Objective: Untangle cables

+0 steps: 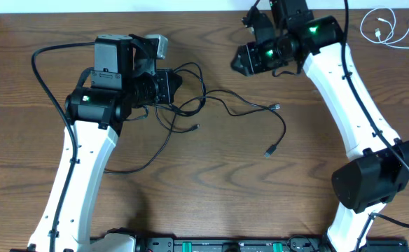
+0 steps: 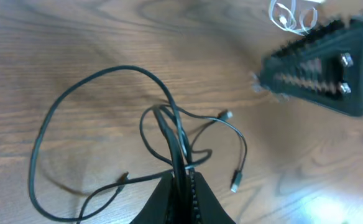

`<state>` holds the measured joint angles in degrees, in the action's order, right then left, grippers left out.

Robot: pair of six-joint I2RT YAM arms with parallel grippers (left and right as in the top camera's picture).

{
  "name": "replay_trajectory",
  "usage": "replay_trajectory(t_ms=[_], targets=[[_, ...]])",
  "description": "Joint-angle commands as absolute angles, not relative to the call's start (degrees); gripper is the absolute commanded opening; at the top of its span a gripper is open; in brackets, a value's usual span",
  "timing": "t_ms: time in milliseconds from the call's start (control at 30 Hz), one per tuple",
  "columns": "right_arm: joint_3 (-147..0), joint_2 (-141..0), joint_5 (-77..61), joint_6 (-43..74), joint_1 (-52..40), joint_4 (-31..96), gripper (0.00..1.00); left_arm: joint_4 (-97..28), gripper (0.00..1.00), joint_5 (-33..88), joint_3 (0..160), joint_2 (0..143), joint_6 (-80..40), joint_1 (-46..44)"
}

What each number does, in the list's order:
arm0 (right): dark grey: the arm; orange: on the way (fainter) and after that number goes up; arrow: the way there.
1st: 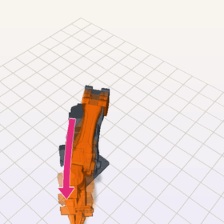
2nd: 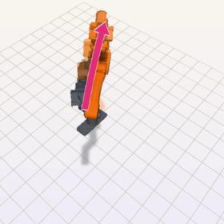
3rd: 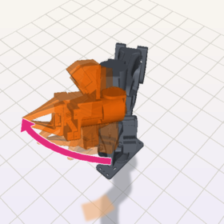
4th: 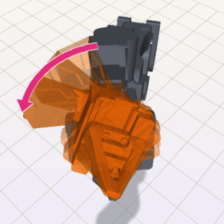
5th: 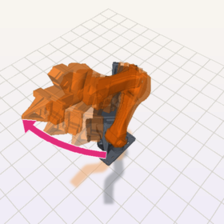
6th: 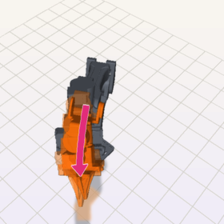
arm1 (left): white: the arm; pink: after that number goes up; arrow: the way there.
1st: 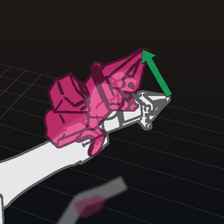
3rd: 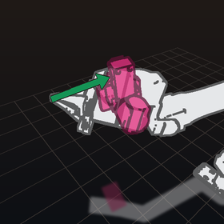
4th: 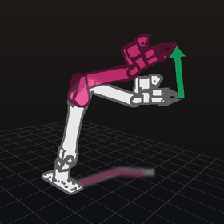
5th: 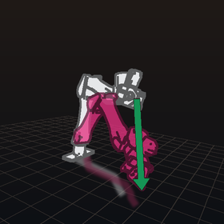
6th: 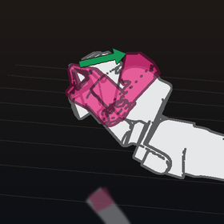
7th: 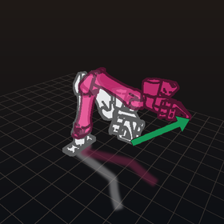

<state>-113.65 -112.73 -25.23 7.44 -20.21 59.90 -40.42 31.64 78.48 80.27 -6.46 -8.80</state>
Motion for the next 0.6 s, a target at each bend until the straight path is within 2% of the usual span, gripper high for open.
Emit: replay_trajectory(t_ms=[0,167,567], targets=[[-113.89,-113.47,-26.04,14.50,-22.31,57.28,0.61,-40.71,0.07,40.75,79.59,80.05,1.23,-8.80],[-113.86,-114.61,-27.18,21.23,-22.72,55.44,0.62,-41.95,0.07,42.00,79.59,80.05,8.40,-8.80],[-113.86,-119.94,-33.82,21.87,-24.43,52.36,0.63,-43.03,0.07,41.32,79.13,80.09,14.06,-8.80]])
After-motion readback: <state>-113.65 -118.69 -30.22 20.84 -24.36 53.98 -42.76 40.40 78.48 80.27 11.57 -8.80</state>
